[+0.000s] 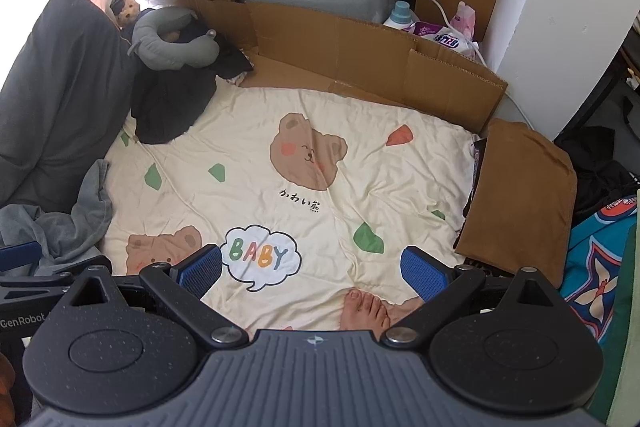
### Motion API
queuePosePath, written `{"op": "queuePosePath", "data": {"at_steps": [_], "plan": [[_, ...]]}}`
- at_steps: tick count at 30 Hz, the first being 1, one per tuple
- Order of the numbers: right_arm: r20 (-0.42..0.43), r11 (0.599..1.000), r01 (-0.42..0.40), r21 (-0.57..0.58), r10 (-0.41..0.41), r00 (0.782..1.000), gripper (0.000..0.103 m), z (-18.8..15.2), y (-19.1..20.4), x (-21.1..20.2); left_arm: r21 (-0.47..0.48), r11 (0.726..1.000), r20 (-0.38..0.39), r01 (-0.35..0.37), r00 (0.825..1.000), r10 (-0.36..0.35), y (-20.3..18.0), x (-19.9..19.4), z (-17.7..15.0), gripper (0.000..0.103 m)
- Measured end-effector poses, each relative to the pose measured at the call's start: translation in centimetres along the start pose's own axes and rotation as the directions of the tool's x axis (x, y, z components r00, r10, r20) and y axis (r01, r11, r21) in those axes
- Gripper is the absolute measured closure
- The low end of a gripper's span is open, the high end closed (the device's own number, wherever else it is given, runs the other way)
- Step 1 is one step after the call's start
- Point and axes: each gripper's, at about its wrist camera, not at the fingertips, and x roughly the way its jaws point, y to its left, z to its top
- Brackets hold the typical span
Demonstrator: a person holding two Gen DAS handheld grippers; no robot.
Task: Fold clothes
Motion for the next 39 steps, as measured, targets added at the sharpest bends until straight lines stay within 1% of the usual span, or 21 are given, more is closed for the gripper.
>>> {"op": "queuePosePath", "data": {"at_steps": [5, 9, 13, 18, 23, 28, 31, 35, 39], "plan": [[0.016, 1.0, 0.002, -0.009, -0.002, 1.0, 0.004, 0.5, 0.4, 0.4, 0.009, 1.0, 0.001, 0.006, 1.0, -0.006, 0.9, 0.5, 0.3, 0.004], [0.025, 1.0, 0.002, 0.002, -0.002, 1.0, 0.004, 0.9, 0.7, 0.9, -0.011, 1.0, 0.01, 0.012, 1.0, -0.012, 2.2, 0.7, 0.5, 0.004], [0.031, 1.0, -0.008, 0.019, 0.008, 0.999, 0.004, 1.5, 0.9, 1.3, -0.028, 1.0, 0.043, 0.006, 0.999, -0.004, 3.8, 0.3, 0.9, 0.004], [0.047, 0.999, -0.033, 0.016, 0.032, 0.998, 0.004, 1.7, 2.0, 0.8, -0.075, 0.997, 0.066, 0.014, 0.998, -0.009, 6.4, -0.2, 0.9, 0.004], [0.082, 0.998, -0.067, 0.002, 0.067, 0.994, 0.004, 1.9, 3.1, -0.4, -0.087, 0.996, 0.116, -0.007, 0.993, 0.017, 8.8, -1.6, 0.6, 0.004], [0.113, 0.992, -0.123, -0.01, 0.123, 0.986, 0.004, 2.3, 4.0, -1.3, -0.099, 0.994, 0.147, -0.037, 0.988, 0.051, 11.3, -2.7, 0.1, 0.004], [0.129, 0.991, -0.13, -0.028, 0.132, 0.983, 0.004, 2.6, 4.5, -1.3, -0.13, 0.99, 0.15, -0.057, 0.986, 0.077, 13.2, -2.8, -0.5, 0.004], [0.156, 0.987, -0.147, -0.068, 0.156, 0.975, 0.004, 3.0, 5.5, -1.2, -0.175, 0.982, 0.147, -0.066, 0.985, 0.092, 16.1, -2.3, -1.5, 0.004], [0.168, 0.983, -0.167, -0.079, 0.178, 0.97, 0.004, 3.6, 6.1, -0.4, -0.219, 0.97, 0.136, -0.101, 0.982, 0.133, 18.7, -2.0, -2.4, 0.004]]}}
